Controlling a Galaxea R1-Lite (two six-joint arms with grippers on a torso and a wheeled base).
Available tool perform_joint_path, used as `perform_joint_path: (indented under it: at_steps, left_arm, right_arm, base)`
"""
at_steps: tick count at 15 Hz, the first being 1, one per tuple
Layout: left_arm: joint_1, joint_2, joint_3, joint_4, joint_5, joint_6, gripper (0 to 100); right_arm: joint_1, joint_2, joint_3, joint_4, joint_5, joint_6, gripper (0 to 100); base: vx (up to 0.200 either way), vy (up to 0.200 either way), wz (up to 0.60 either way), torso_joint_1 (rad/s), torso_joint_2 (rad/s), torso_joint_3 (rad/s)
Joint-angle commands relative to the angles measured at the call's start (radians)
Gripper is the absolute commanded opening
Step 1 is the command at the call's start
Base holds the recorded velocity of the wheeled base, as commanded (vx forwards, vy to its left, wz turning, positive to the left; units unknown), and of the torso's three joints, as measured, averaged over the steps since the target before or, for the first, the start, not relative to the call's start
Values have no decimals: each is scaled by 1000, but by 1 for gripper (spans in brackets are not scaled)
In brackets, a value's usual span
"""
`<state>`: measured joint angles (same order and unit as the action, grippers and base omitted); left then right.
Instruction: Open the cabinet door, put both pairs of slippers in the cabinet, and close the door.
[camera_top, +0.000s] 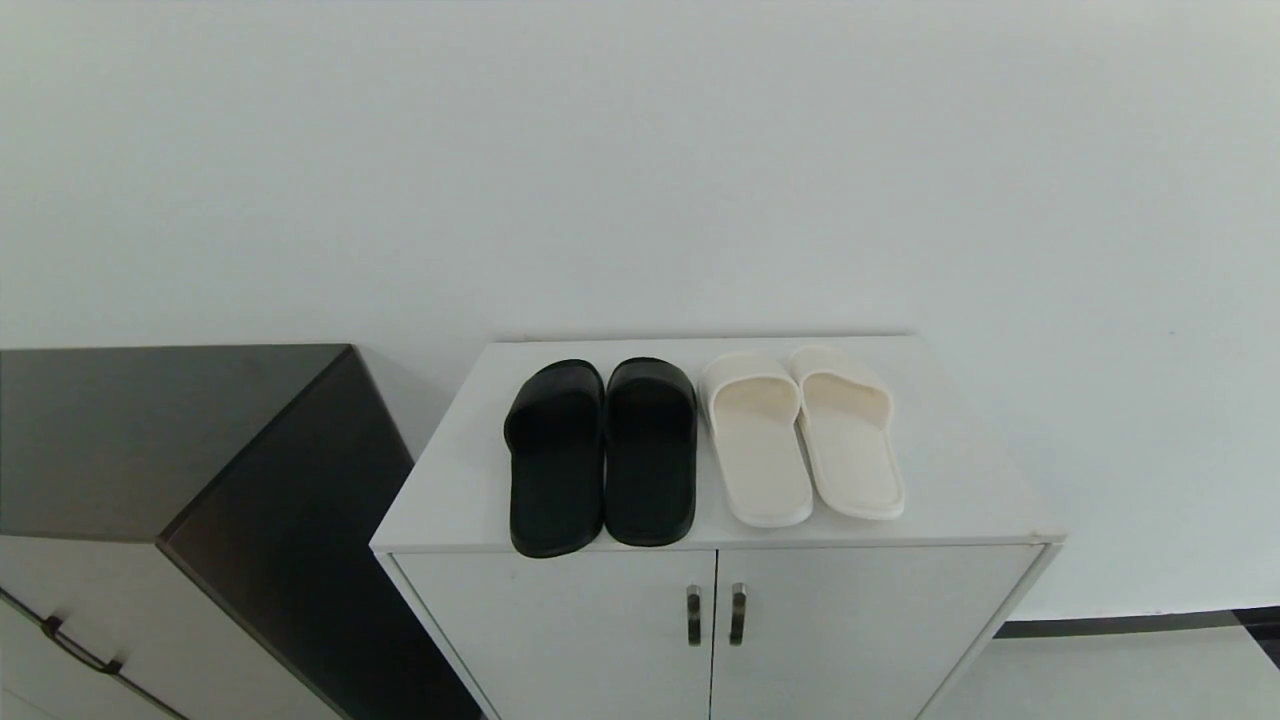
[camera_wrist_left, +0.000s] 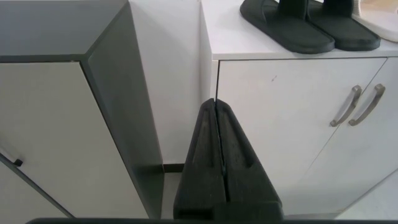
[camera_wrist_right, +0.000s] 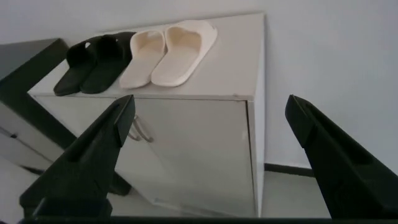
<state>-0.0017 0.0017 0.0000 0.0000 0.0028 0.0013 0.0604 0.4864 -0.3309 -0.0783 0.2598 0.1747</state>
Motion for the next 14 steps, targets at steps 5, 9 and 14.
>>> perform_joint_path:
  at_steps: [5, 9, 14]
  left_arm:
    - [0, 0, 0, 0, 0, 2, 0]
    - [0, 0, 0, 0, 0, 2, 0]
    - [0, 0, 0, 0, 0, 2, 0]
  right_arm:
    - [641, 567, -240, -94, -488, 181, 100]
    - [777, 827, -392, -129, -642, 223, 100]
    - [797, 1117, -490, -310, -838, 220, 100]
  base:
    - [0, 0, 0, 0, 0, 0]
    - [0, 0, 0, 0, 0, 0]
    - [0, 0, 0, 0, 0, 0]
